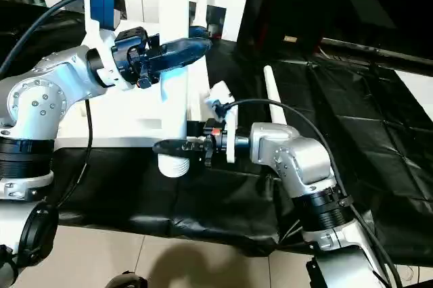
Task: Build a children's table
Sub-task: Pick table leg
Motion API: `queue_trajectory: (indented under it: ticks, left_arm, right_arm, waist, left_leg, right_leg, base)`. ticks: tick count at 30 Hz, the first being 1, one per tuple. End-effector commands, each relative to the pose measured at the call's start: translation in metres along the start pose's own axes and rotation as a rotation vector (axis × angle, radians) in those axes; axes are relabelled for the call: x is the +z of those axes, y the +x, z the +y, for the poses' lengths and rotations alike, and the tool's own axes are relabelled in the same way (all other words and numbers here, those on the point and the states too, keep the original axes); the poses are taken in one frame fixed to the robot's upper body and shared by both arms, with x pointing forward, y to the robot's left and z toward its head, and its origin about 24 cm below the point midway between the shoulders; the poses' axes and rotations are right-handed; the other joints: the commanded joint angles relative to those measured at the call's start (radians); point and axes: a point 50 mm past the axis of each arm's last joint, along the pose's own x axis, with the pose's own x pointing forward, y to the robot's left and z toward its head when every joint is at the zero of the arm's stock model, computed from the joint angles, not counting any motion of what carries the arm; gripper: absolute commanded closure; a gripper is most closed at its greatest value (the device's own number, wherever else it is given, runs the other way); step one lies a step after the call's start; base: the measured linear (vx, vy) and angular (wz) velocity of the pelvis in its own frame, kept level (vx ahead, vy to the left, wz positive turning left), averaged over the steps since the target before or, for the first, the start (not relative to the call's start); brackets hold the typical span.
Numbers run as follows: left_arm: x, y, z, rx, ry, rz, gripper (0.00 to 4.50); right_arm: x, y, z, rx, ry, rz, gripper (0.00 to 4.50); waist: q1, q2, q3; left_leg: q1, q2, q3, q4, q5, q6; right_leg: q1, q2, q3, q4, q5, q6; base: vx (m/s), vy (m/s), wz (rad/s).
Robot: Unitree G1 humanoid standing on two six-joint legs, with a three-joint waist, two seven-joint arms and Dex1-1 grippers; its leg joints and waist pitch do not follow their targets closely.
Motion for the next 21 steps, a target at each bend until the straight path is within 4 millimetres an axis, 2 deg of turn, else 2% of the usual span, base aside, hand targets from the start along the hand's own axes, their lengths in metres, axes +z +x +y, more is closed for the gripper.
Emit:
queue_trajectory:
  ticks: [1, 10, 11, 14, 21]
  left_arm:
    - [0.0047, 0.0043, -0.0024, -0.015, 0.023, 0.010, 2.75]
    - [0.0058, 0.0017, -0.0029, -0.007, 0.027, 0.011, 2.75]
    - [0.0064, 0.0012, -0.0024, -0.002, 0.026, 0.005, 2.75]
    - [0.0076, 0.0007, -0.0020, 0.003, 0.024, -0.007, 2.75]
    - [0.0098, 0.0033, -0.0023, -0.004, 0.020, -0.023, 2.75]
  right_arm:
    - [0.0054, -0.0015, 0.0025, 0.017, -0.039, -0.013, 1.30]
    - [0.0061, 0.0013, 0.0007, 0.024, -0.049, -0.022, 1.30]
    - [0.0062, 0.0015, 0.0007, 0.026, -0.046, -0.024, 1.58]
    - [0.0058, 0.0024, 0.0008, 0.032, -0.040, -0.029, 1.65]
    - [0.0031, 0.0053, 0.0001, 0.033, -0.032, -0.028, 2.37]
  waist:
    - [0.002, 0.010, -0.074]
    - [0.003, 0.008, -0.074]
    - [0.004, 0.008, -0.074]
    - [0.005, 0.008, -0.074]
    - [0.008, 0.009, -0.075]
  left_leg:
    - [0.032, 0.065, -0.022, -0.064, -0.102, -0.033]
    - [0.032, 0.064, -0.021, -0.064, -0.096, -0.030]
    - [0.032, 0.064, -0.022, -0.064, -0.094, -0.030]
    - [0.032, 0.064, -0.021, -0.064, -0.097, -0.030]
    - [0.033, 0.064, -0.021, -0.064, -0.093, -0.031]
  right_leg:
    - [0.046, -0.099, 0.057, -0.068, -0.012, -0.206]
    - [0.046, -0.099, 0.057, -0.068, -0.018, -0.205]
    - [0.046, -0.099, 0.057, -0.067, -0.016, -0.206]
    - [0.046, -0.099, 0.057, -0.068, -0.022, -0.205]
    - [0.045, -0.098, 0.057, -0.067, -0.015, -0.204]
  base:
    - [0.000, 0.000, 0.00]
    - [0.000, 0.000, 0.00]
    - [0.000, 0.000, 0.00]
    - [0.000, 0.000, 0.00]
    - [0.000, 0.000, 0.00]
